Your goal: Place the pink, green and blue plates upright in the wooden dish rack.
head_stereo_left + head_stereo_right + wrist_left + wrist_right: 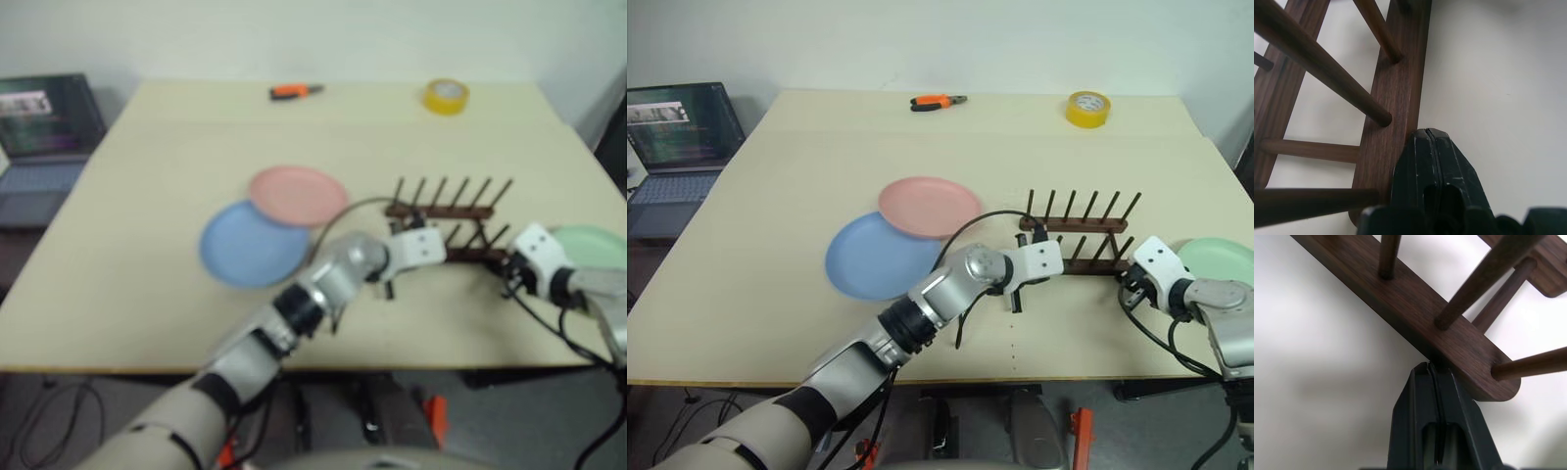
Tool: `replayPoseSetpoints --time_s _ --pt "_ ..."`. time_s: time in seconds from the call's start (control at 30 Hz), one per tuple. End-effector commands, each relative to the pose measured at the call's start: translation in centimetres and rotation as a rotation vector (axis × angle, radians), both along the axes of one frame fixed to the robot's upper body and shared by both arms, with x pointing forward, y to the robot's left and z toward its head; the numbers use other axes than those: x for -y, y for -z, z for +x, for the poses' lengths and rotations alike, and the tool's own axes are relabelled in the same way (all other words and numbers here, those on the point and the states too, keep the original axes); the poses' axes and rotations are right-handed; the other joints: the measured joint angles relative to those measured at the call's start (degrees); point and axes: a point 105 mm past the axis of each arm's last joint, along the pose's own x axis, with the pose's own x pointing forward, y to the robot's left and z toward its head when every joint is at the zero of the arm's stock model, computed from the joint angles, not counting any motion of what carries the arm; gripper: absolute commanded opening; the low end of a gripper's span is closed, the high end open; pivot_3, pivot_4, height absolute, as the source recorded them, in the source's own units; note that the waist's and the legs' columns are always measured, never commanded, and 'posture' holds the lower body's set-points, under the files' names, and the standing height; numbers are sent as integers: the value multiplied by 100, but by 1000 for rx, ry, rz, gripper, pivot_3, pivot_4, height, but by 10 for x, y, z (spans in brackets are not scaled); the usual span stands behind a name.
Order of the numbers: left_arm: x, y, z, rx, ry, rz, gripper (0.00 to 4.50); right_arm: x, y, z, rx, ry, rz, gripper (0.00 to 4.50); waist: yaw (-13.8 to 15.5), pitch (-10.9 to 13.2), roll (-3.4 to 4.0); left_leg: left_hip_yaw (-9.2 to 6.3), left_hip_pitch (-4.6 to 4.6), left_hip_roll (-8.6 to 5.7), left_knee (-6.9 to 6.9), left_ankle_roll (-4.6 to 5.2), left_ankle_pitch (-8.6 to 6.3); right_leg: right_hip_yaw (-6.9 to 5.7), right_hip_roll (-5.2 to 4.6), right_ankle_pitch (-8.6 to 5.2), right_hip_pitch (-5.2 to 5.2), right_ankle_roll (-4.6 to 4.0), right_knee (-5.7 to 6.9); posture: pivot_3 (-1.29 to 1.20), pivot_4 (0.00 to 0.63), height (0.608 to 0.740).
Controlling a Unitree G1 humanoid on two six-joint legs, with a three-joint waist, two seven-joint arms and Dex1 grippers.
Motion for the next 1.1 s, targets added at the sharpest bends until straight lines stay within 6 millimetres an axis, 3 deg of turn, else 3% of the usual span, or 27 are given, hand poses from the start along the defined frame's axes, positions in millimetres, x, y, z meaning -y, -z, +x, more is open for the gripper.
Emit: replayPoseSetpoints --time_s 0.03,0.8,1.03,1.1 --pt "-8 -1 14 39 -58 22 0 -4 -9 9 73 -28 -37 24 0 0 0 0 0 -1 1 0 0 0 0 0 0 0 1 0 150 740" --pt "-2 -6 34 101 -119 -13 0 -24 -17 38 197 -36 -18 24 7 0 0 4 -6 -1 1 8 -5 5 0 2 -3 3 -4 0 150 740" --pt "0 -12 31 86 -110 -36 0 -29 -20 44 213 -55 -8 24 4 1 0 4 -9 -1 -1 8 -6 5 -1 2 -6 4 -5 0 150 740" --pt "-2 -22 29 80 -106 -71 0 -34 -23 39 193 -91 19 24 -1 1 0 5 -10 -1 -6 8 -6 6 -1 2 -8 4 -6 0 150 740"
